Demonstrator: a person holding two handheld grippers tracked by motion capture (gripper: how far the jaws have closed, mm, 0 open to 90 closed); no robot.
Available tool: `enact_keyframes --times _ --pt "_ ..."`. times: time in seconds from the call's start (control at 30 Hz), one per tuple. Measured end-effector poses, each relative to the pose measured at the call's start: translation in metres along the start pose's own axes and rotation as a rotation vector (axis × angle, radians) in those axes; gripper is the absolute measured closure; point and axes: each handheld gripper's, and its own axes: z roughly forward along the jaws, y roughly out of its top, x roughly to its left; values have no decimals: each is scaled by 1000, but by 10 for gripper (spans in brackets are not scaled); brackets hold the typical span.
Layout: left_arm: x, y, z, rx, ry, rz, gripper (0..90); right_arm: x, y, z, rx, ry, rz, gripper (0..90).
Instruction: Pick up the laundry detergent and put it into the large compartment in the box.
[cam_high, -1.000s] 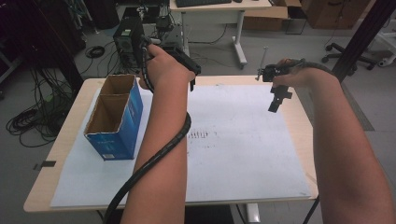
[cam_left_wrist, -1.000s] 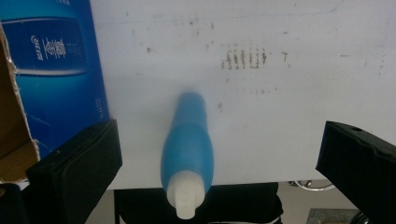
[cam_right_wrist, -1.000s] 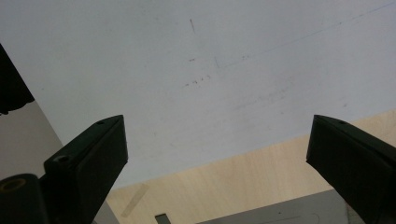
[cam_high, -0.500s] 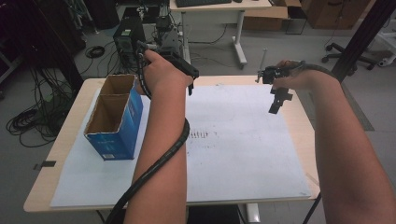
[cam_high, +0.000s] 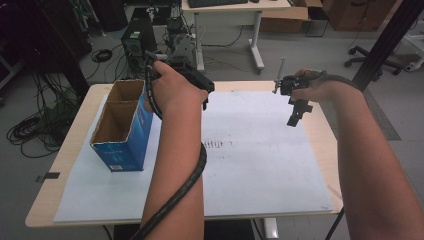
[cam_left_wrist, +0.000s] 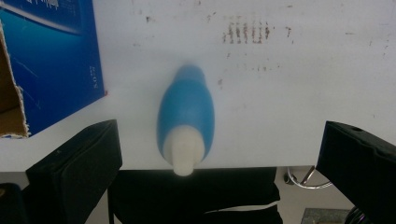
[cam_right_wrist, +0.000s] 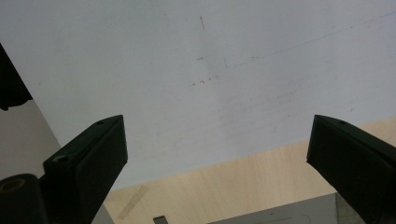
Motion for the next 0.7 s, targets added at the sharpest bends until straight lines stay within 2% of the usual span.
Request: enact_keyframes --times 0.3,0.7 --pt "8 -18 11 12 -1 -20 2 6 5 -3 -14 -10 -17 50" --pt "6 -21 34 30 -15 -24 2 8 2 -4 -1 -3 -14 49"
